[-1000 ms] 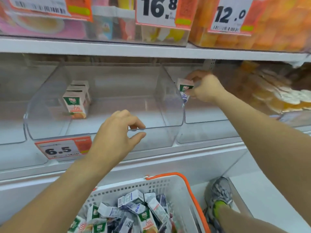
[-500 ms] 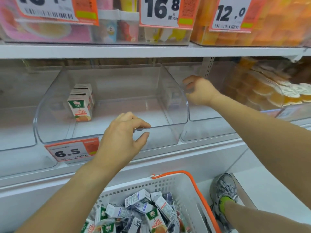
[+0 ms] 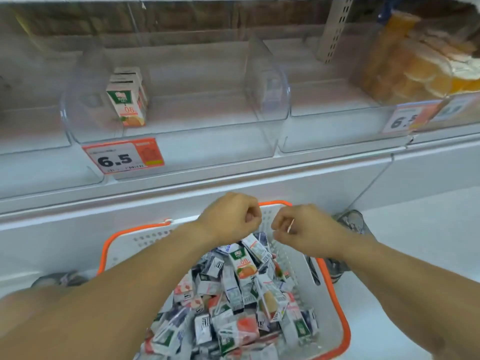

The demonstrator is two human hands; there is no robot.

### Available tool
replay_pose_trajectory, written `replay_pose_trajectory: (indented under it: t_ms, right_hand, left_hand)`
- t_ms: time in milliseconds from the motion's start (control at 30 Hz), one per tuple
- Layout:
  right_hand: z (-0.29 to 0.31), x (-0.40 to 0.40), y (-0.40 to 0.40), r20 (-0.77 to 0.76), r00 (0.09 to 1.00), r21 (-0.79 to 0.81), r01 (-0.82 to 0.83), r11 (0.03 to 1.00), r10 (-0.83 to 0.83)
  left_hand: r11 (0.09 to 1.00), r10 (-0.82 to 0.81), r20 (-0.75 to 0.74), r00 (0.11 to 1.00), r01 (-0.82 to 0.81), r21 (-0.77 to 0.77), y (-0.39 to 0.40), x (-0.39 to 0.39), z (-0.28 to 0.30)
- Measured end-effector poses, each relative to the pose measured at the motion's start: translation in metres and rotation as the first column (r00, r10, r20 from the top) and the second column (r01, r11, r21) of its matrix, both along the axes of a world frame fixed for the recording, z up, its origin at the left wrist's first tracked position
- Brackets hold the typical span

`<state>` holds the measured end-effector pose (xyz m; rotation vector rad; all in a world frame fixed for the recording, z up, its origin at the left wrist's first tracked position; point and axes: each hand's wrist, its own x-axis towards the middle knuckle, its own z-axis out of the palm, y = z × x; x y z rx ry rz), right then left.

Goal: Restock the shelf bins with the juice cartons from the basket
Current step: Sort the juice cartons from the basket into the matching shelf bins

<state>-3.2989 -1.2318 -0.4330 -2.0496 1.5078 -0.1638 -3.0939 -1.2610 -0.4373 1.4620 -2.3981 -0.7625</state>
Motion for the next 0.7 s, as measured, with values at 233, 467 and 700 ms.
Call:
replay_pose_trajectory:
  t_ms: [233, 467, 700]
  right_hand:
    - [-0.093, 0.010, 0.033, -0.271, 0.929, 0.378, -0.139, 0.915, 0.253]
    - [-0.111, 0.008, 0.049, -0.168, 0.971, 0.451, -0.076, 0.889, 0.169]
    - [-0.098, -0.005, 0.028, -0.163, 0.984, 0.533, 0.025, 0.846, 0.074]
  left_hand:
    - [0.936, -0.047, 0.325, 0.945, -0.072, 0.345, 0.030, 0.011, -0.097]
    - [0.871, 0.000, 0.281, 0.960, -0.138, 0.471, 0.028, 0.001, -0.130]
    - [0.823, 0.110, 0.296, 0.949, -0.254, 0.508, 0.033, -0.018, -0.135]
